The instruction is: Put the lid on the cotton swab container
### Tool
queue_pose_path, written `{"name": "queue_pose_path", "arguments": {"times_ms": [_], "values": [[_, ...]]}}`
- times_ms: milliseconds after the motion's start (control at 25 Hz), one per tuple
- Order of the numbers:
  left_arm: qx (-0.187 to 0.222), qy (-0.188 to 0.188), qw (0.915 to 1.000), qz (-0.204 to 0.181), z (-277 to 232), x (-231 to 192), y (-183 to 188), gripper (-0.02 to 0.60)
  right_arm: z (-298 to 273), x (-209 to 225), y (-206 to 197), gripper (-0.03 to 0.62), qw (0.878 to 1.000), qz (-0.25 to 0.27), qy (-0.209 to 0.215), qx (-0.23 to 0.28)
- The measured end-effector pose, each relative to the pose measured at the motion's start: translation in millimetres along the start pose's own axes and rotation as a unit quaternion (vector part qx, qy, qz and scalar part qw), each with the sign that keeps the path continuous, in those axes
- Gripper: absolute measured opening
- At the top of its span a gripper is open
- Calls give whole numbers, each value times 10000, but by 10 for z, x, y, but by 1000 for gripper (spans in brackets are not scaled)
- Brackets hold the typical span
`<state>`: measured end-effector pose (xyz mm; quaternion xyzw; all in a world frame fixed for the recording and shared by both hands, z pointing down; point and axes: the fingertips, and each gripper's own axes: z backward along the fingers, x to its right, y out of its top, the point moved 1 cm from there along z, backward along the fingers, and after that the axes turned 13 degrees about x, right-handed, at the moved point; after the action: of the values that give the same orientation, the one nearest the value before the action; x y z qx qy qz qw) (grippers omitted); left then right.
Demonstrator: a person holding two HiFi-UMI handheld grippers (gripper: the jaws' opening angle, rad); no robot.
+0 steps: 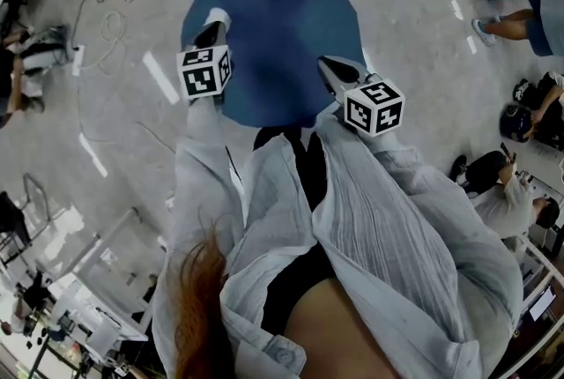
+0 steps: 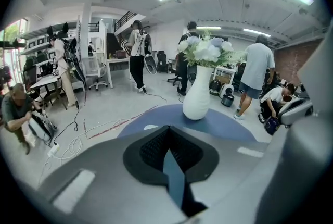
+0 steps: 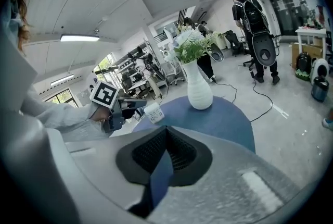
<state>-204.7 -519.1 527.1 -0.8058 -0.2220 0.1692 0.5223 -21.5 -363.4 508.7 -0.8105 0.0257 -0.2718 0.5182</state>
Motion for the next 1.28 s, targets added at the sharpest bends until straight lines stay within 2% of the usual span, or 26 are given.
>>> {"name": "queue_pose_path", "arguments": {"times_ms": [280, 440, 720, 1040, 1280], "values": [[440, -83, 9990, 74, 236, 460, 257, 17, 301, 61, 93, 2, 9997, 171, 144, 140], [558, -122, 9982, 180, 388, 722, 342, 17, 444, 106, 185, 2, 9989, 296, 257, 240], [795, 80, 9966, 178, 707, 1149, 437, 17, 693, 209, 354, 2, 9959, 577, 494, 483], [1040, 217, 9943, 127, 1153, 1699, 432, 17, 1039, 325, 443, 2, 9920, 813, 762, 599], [1221, 273, 9919, 222, 1480, 2073, 292, 17, 1342, 351, 343, 2, 9882, 1080, 914, 588]]}}
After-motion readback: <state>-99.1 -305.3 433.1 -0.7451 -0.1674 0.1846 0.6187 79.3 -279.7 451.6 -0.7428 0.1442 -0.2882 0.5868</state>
